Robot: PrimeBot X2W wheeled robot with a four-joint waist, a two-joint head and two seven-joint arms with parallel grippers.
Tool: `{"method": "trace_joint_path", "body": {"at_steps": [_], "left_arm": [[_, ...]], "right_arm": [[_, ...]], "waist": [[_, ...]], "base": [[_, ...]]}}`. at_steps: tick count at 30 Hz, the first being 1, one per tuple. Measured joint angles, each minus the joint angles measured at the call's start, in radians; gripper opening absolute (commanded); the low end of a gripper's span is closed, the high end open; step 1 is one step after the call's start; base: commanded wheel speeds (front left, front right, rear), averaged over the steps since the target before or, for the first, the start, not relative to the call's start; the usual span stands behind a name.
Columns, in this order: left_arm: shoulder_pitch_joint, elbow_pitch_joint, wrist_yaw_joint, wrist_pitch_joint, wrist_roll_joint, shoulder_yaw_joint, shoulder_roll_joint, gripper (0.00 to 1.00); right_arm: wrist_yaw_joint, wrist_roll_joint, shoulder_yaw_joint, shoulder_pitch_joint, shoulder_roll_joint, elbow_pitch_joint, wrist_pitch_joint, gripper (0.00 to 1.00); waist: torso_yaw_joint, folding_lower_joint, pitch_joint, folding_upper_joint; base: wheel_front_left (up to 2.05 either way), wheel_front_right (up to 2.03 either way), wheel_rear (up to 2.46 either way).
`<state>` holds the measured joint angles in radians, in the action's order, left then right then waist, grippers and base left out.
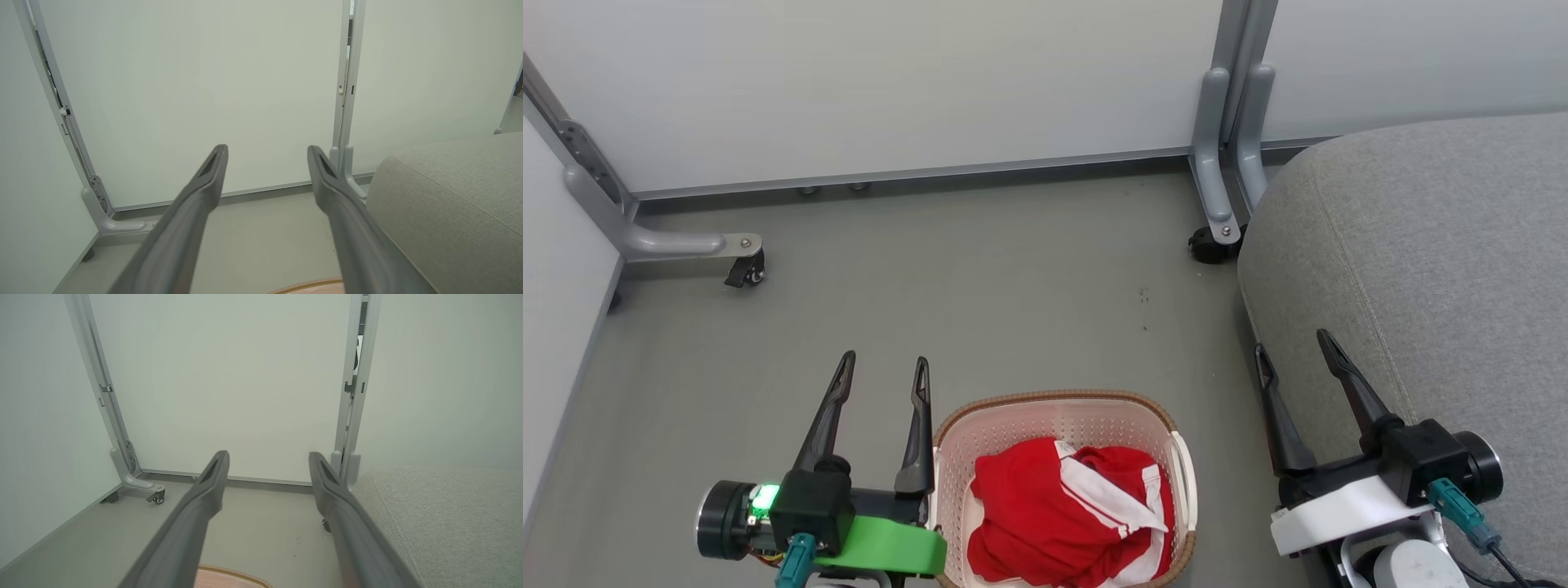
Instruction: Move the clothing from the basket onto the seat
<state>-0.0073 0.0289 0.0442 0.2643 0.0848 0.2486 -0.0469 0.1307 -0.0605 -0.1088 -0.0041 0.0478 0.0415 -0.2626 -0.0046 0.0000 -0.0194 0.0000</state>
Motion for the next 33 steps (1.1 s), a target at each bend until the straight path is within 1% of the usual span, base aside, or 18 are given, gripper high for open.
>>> {"method": "trace_joint_path", "body": {"at_steps": [33], "left_arm": [[0.002,0.007,-0.004,0.0,-0.003,0.002,0.0,1.0]], "right_arm": [[0.0,-0.007,-0.006,0.0,0.0,0.001,0.0,1.0]], "waist": [[-0.001,0.0,-0.002,0.0]], "base": [[0.0,0.0,0.0]]}}
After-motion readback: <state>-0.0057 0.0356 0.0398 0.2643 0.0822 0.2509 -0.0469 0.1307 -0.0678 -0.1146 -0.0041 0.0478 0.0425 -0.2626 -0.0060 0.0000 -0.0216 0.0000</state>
